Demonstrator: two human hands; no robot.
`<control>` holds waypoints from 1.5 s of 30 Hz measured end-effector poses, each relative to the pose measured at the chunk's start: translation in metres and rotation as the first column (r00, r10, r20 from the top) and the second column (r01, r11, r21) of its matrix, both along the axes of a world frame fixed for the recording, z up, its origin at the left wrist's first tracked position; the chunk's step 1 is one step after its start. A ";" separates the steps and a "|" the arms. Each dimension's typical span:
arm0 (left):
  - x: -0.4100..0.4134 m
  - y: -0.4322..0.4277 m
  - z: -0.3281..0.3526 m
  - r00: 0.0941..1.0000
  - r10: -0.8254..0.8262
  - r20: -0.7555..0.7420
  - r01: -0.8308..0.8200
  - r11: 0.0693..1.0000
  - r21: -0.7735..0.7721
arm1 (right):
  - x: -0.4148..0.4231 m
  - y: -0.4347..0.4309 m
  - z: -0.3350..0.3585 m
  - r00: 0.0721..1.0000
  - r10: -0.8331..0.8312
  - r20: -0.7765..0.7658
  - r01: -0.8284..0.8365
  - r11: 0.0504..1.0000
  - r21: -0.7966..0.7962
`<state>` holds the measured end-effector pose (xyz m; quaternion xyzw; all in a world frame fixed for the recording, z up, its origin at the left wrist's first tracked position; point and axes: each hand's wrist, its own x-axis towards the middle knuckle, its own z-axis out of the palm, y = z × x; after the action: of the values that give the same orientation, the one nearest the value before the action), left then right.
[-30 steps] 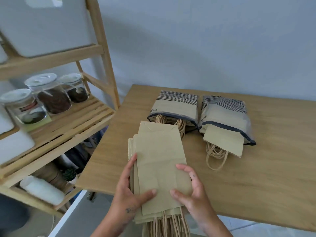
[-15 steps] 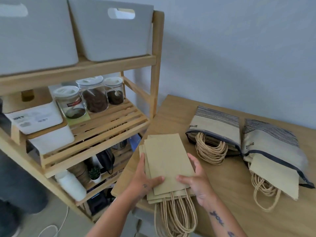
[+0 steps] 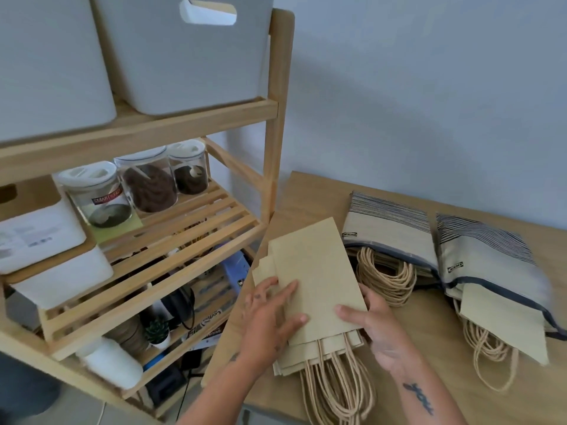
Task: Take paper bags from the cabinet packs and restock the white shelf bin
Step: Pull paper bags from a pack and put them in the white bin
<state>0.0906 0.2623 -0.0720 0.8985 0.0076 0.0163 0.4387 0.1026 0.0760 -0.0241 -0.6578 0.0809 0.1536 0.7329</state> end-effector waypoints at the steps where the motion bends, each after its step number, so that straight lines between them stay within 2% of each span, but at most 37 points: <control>1: 0.000 0.000 0.000 1.000 -0.015 0.004 0.015 1.000 -0.023 | -0.001 -0.001 0.002 1.000 0.022 -0.014 -0.021 0.999 0.048; 5: 0.002 -0.003 0.002 0.997 -0.048 -0.064 0.045 0.998 -0.051 | -0.003 0.000 0.007 0.996 0.082 -0.033 -0.074 0.979 0.189; 8: 0.000 -0.010 0.009 0.984 -0.114 -0.138 0.081 0.972 -0.222 | 0.000 0.000 0.012 0.996 0.091 -0.003 -0.087 0.961 0.262; 11: -0.002 -0.021 0.014 0.972 -0.168 -0.167 0.091 0.915 -0.393 | 0.004 -0.002 0.019 0.990 0.134 0.051 -0.143 0.955 0.260; 17: 0.002 -0.035 0.024 0.977 -0.190 -0.095 0.113 0.844 -0.523 | 0.012 0.000 0.016 0.978 0.183 0.102 -0.203 0.948 0.245; 25: 0.002 -0.035 0.030 0.986 -0.069 -0.151 -0.020 0.854 -0.520 | 0.012 0.007 0.012 0.950 0.269 0.156 -0.298 0.931 0.211; 30: 0.007 -0.037 0.044 0.983 -0.107 -0.152 -0.013 0.779 -0.627 | 0.012 0.005 0.005 0.944 0.270 0.192 -0.310 0.923 0.226; 35: 0.011 -0.040 0.050 0.970 -0.142 -0.195 -0.017 0.766 -0.643 | 0.013 0.000 0.006 0.945 0.260 0.199 -0.300 0.930 0.210; 38: 0.011 -0.043 0.052 0.962 -0.133 -0.239 -0.056 0.760 -0.648 | 0.013 -0.005 0.005 0.957 0.247 0.154 -0.279 0.931 0.235; 45: 0.019 -0.033 0.063 0.959 -0.100 -0.264 -0.101 0.750 -0.654 | 0.017 -0.015 0.005 0.961 0.236 0.145 -0.259 0.952 0.162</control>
<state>0.1096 0.2290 -0.0090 0.6778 0.0755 -0.1156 0.7222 0.1192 0.0614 -0.0187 -0.6024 -0.0623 0.2098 0.7676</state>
